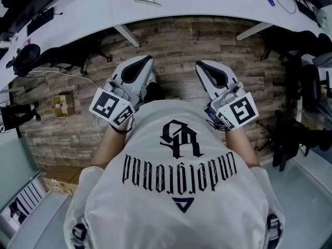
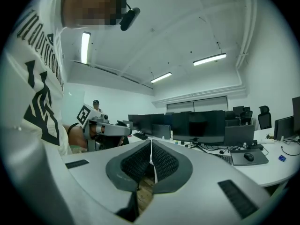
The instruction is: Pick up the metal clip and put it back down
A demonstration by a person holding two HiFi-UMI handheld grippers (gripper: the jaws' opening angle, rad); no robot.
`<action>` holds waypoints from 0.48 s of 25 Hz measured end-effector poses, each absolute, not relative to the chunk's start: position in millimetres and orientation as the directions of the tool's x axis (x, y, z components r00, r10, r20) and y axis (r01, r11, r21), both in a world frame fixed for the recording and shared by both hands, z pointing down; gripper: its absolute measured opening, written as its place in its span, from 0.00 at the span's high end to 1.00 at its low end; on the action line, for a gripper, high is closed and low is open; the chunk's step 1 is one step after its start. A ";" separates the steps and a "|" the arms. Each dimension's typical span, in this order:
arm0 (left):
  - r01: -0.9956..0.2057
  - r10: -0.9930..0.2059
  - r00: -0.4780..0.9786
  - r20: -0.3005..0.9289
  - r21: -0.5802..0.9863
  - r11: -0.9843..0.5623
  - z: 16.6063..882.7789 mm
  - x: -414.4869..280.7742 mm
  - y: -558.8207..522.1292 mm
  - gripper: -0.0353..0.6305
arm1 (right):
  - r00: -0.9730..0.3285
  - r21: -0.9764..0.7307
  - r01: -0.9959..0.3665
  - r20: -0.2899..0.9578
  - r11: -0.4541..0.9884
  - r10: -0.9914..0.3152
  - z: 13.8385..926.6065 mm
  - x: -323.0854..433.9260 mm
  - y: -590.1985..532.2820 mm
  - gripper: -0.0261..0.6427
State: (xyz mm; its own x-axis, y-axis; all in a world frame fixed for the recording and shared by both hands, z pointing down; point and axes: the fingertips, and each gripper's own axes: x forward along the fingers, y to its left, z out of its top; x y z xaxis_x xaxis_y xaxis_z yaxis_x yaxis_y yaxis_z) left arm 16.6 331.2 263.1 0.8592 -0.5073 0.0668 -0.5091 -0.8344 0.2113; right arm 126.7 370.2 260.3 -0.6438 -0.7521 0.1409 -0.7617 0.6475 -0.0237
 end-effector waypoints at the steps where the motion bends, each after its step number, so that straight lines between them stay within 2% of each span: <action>1: -0.505 -0.504 0.861 0.064 0.214 -0.836 262.8 15.0 322.6 0.93 | -0.642 -0.024 -0.763 0.143 0.646 -0.753 260.2 124.8 361.7 0.94; 12: -0.477 -0.480 0.876 0.041 0.224 -0.850 253.6 -28.3 216.1 0.93 | -0.637 -0.026 -0.766 0.159 0.642 -0.754 252.3 80.5 254.5 0.94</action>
State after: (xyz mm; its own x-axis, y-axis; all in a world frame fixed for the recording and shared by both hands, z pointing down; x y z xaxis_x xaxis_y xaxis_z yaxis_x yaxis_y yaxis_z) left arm -28.3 216.1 253.6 0.8761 -0.4804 0.0408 -0.4766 -0.8501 0.2239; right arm 80.5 254.5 252.3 -0.6371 -0.7542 0.1592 -0.7663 0.6419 -0.0257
